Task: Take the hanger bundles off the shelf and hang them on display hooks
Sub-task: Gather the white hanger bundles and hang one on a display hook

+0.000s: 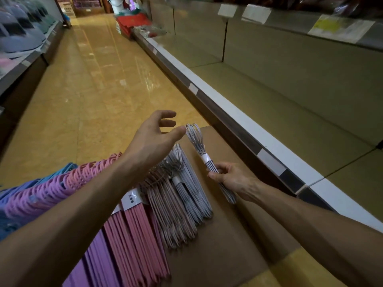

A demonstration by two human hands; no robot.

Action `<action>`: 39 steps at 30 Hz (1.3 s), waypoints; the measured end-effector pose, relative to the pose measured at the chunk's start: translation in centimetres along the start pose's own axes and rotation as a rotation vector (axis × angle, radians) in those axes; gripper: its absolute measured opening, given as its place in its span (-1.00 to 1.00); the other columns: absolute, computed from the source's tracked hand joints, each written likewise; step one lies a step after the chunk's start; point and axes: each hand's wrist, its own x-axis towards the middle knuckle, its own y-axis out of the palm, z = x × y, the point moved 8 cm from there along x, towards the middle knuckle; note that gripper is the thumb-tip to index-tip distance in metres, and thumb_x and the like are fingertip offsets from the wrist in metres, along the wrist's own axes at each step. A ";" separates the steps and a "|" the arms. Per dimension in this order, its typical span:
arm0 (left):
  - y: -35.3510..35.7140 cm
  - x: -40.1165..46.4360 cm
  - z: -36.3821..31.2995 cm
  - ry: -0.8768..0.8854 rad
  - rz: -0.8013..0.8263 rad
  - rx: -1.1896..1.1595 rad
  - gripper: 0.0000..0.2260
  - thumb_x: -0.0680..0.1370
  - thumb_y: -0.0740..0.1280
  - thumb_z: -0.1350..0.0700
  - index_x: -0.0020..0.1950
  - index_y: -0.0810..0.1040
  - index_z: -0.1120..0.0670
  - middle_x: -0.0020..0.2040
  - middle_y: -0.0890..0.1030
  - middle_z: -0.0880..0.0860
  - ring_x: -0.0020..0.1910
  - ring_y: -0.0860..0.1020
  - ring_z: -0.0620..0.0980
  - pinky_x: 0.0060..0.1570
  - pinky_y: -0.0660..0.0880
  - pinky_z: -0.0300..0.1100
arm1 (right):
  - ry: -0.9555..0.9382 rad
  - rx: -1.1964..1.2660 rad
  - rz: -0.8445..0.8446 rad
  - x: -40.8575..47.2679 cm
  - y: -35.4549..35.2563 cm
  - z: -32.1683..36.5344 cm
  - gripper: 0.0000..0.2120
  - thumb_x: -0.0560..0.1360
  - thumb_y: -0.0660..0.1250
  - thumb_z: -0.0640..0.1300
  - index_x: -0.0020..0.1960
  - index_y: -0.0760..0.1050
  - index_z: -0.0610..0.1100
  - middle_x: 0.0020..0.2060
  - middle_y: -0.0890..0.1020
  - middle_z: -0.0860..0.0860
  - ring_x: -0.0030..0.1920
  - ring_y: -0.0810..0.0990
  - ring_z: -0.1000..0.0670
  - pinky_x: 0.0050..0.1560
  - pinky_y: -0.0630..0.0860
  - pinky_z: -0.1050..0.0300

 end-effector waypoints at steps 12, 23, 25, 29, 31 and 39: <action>-1.3 -1.2 2.1 0.175 -0.084 0.053 -0.79 0.62 0.29 0.16 0.20 0.56 -0.08 0.10 0.62 -0.16 0.13 0.60 -0.15 0.11 0.59 -0.13 | 0.109 -0.019 0.038 4.1 3.8 -4.7 -0.54 0.52 0.44 -0.11 0.40 0.49 -0.09 0.23 0.63 -0.08 0.18 0.63 -0.07 0.27 0.56 -0.11; -3.7 -2.2 2.9 0.134 -0.143 0.025 -0.81 0.63 0.29 0.19 0.13 0.58 -0.09 0.05 0.64 -0.13 0.05 0.63 -0.17 0.08 0.62 -0.06 | 0.035 -0.186 0.053 3.3 4.7 -2.3 -0.70 0.62 0.29 -0.04 0.29 0.50 -0.16 0.09 0.62 -0.06 0.09 0.61 -0.02 0.22 0.57 -0.03; -4.7 -2.8 2.6 0.129 -0.143 0.036 -0.81 0.63 0.29 0.18 0.12 0.57 -0.11 0.05 0.65 -0.12 0.04 0.63 -0.18 0.08 0.61 -0.08 | -0.064 -0.347 -0.041 2.2 4.0 -0.4 -0.80 0.61 0.29 0.01 0.15 0.49 -0.08 0.00 0.57 -0.01 -0.01 0.57 0.03 0.13 0.58 0.02; -7.4 -4.7 2.1 0.124 -0.135 0.078 -0.81 0.63 0.28 0.17 0.16 0.57 -0.07 0.03 0.64 -0.11 0.00 0.64 -0.18 0.07 0.62 0.00 | -0.282 -0.546 -0.030 -1.1 5.3 3.8 -0.84 0.60 0.26 0.09 0.03 0.43 0.00 -0.04 0.49 0.07 -0.08 0.52 0.06 0.02 0.60 0.00; -9.0 -6.0 2.1 0.118 -0.135 0.110 -0.81 0.62 0.29 0.17 0.16 0.57 -0.08 0.03 0.64 -0.11 -0.02 0.65 -0.19 0.07 0.62 0.01 | -0.375 -0.633 0.033 -2.8 7.0 5.7 -0.82 0.61 0.23 0.12 0.02 0.42 0.01 -0.05 0.49 0.09 -0.07 0.52 0.07 0.01 0.60 -0.01; -15.9 -12.1 4.2 0.065 -0.159 0.233 -0.82 0.59 0.31 0.14 0.11 0.58 -0.12 0.00 0.66 -0.08 -0.02 0.66 -0.12 0.00 0.62 0.02 | -0.676 -0.653 0.123 -8.9 13.0 12.1 -0.82 0.61 0.26 0.07 0.00 0.45 -0.05 -0.10 0.52 0.06 -0.10 0.50 0.07 -0.06 0.54 0.07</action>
